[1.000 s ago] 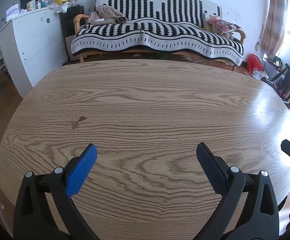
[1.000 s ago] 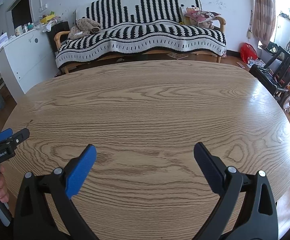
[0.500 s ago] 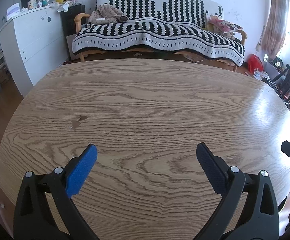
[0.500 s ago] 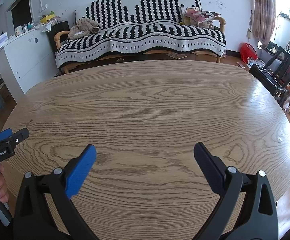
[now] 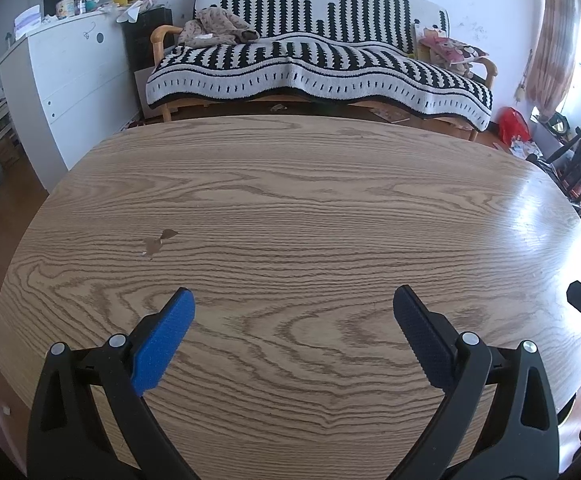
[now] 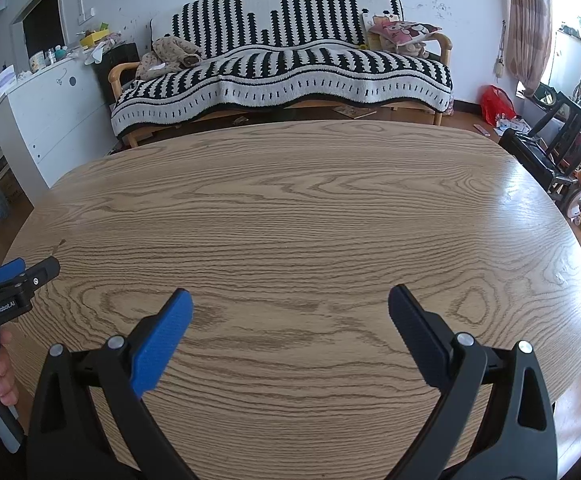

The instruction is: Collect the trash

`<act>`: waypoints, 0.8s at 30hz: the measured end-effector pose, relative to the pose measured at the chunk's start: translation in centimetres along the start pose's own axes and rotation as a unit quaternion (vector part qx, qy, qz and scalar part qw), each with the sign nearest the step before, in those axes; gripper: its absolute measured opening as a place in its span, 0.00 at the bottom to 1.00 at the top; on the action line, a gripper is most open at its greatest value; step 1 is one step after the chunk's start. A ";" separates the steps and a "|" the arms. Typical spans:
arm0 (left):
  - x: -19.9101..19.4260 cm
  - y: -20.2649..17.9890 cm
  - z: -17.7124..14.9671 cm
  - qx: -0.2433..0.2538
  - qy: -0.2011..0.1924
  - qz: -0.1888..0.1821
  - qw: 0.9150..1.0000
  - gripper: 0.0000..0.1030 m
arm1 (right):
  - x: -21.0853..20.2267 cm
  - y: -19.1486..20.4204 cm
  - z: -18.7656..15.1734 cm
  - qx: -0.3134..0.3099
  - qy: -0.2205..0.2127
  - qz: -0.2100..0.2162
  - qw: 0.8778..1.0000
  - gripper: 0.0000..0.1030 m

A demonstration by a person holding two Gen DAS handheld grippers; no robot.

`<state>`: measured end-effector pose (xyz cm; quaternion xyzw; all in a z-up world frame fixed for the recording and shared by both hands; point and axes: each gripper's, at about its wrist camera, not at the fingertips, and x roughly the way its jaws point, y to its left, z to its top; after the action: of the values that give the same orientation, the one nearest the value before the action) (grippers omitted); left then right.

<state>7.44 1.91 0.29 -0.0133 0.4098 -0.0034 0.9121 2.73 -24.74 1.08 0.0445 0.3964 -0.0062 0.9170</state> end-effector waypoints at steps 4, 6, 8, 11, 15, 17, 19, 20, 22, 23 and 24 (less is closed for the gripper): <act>0.0 0.0 0.0 -0.002 0.005 0.001 1.000 0.94 | 0.1 0.1 0.1 -0.001 0.001 -0.001 1.000 0.92; 0.0 0.1 -0.1 -0.004 0.006 0.002 1.000 0.94 | 0.1 0.2 0.1 0.000 0.001 -0.001 1.000 0.92; 0.0 0.2 -0.1 -0.006 0.007 0.000 1.000 0.94 | 0.1 0.2 0.1 0.000 0.002 -0.001 1.000 0.92; 0.0 0.2 0.0 -0.006 0.007 0.000 1.000 0.94 | 0.1 0.2 0.1 0.001 0.002 -0.002 1.000 0.92; 0.0 0.1 0.0 -0.005 0.009 -0.003 1.000 0.94 | 0.1 0.2 0.1 0.000 0.002 -0.002 1.000 0.92; -0.1 0.0 0.0 -0.003 0.008 -0.004 1.000 0.94 | 0.1 0.2 0.2 0.001 0.003 -0.002 1.000 0.92; -0.2 -0.1 0.0 0.000 0.004 -0.005 1.000 0.94 | 0.2 0.3 0.2 0.002 0.003 -0.003 1.000 0.92; -0.3 -0.2 0.0 0.001 0.002 -0.005 1.000 0.94 | 0.2 0.3 0.2 0.002 0.002 -0.003 1.000 0.92; -0.5 -0.3 -0.1 0.004 -0.002 -0.004 1.000 0.94 | 0.2 0.2 0.2 0.002 0.002 -0.003 1.000 0.92; -0.5 -0.3 -0.1 0.004 -0.002 -0.004 1.000 0.94 | 0.3 0.3 0.3 0.003 0.002 -0.004 1.000 0.92; -0.4 -0.4 -0.1 0.004 -0.001 -0.004 1.000 0.94 | 0.3 0.2 0.3 0.004 0.002 -0.005 1.000 0.92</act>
<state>7.10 1.52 0.59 -0.0113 0.4085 -0.0085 0.9127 3.12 -24.58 1.06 0.0462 0.3986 -0.0118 0.9159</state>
